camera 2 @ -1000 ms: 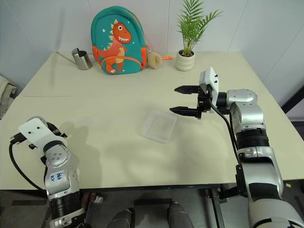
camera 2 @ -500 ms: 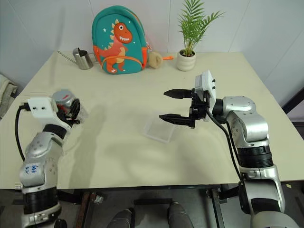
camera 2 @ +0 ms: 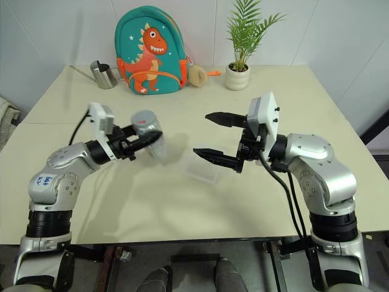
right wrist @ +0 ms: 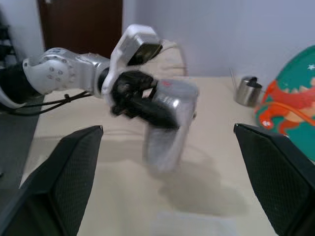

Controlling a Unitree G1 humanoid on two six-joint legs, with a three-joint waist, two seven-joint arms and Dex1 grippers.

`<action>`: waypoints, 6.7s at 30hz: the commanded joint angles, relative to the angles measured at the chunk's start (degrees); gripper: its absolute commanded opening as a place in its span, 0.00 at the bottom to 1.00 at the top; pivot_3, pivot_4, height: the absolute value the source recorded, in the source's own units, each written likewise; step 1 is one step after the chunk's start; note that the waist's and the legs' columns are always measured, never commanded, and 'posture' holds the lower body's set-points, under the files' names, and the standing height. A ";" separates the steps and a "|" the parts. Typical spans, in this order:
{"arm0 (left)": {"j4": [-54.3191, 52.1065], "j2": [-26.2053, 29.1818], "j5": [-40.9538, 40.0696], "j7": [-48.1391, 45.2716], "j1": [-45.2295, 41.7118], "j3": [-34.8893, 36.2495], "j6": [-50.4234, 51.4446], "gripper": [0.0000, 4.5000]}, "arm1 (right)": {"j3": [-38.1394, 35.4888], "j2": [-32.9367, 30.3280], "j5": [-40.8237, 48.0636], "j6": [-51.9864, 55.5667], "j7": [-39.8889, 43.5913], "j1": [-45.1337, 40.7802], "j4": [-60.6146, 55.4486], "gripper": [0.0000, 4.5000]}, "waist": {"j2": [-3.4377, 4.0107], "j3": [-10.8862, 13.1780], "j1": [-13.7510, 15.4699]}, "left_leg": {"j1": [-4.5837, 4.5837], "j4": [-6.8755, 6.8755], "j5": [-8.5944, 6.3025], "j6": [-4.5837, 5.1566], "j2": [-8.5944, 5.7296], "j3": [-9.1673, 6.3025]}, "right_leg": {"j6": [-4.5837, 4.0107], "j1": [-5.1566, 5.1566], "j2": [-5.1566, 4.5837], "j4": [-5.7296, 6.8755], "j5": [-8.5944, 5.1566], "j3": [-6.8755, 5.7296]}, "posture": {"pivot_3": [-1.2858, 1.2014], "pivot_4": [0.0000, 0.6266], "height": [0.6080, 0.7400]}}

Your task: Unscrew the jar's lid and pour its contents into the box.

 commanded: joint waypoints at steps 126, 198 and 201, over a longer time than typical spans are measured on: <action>3.69 -0.66 -1.42 -28.27 -8.21 -6.60 -12.07 0.45 | 14.13 11.11 -1.46 9.93 -5.09 -18.16 3.20 1.00 | 0.01 0.00 0.02 | -0.08 -0.40 0.02 0.02 0.02 -0.04 | -0.26 -0.67 -0.02 0.90 -0.29 -0.07 | 0.52 0.24 1.00; 8.99 0.28 -1.58 -33.14 -12.09 -7.20 -10.43 0.45 | 12.01 9.24 2.72 14.20 -9.07 -17.93 2.72 1.00 | 0.01 0.00 0.04 | -0.11 -0.38 0.03 0.02 0.01 -0.04 | -0.25 -0.71 -0.02 0.97 -0.35 -0.07 | 0.52 0.24 1.00; 9.04 0.06 -1.61 -32.98 -12.09 -7.01 -10.64 0.45 | 12.13 10.68 2.67 14.08 -8.95 -18.09 3.31 1.00 | 0.01 0.00 -0.03 | -0.11 -0.38 0.03 0.02 0.01 -0.05 | -0.25 -0.72 -0.01 0.99 -0.35 -0.07 | 0.52 0.24 1.00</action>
